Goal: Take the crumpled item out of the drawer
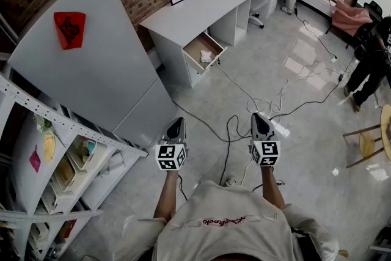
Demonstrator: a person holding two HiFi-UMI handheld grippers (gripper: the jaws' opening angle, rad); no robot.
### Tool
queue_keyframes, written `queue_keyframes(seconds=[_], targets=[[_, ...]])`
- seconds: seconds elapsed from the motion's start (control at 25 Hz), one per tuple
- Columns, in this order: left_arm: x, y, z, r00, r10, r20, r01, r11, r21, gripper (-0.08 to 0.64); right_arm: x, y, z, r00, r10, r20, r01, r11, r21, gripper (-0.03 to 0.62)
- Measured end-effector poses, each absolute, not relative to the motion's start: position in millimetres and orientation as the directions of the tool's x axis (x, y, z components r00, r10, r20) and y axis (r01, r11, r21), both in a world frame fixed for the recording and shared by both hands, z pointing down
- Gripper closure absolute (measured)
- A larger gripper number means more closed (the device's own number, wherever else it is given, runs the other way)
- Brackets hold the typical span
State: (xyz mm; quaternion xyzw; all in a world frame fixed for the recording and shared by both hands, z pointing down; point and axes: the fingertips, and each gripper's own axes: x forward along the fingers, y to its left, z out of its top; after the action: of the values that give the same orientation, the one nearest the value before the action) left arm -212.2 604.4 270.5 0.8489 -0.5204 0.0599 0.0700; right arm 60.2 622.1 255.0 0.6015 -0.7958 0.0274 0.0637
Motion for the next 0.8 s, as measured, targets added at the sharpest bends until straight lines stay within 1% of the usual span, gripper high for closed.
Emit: queue_keyframes(seconds=[0.44,0.6,0.8], targets=[[-194.6,603.4,271.5,0.462,-0.868,0.183,-0.887,-0.459,0.060,0.551,71.8,622.9,262.0,-0.273,-0.950,0.152,-0.960,0.279,0.020,0.580],[-190.1,601.8,269.6,0.454,-0.872,0.181,-0.890,-0.452,0.059,0.551,77.2,622.7,261.1,-0.284,-0.949,0.138,-0.958,0.287,-0.001,0.580],[-174.3,601.6,268.3,0.453,-0.873,0.180,-0.891,-0.448,0.070,0.551,87.0,620.8,265.2,-0.308,-0.940,0.145,-0.950,0.313,0.011,0.580]])
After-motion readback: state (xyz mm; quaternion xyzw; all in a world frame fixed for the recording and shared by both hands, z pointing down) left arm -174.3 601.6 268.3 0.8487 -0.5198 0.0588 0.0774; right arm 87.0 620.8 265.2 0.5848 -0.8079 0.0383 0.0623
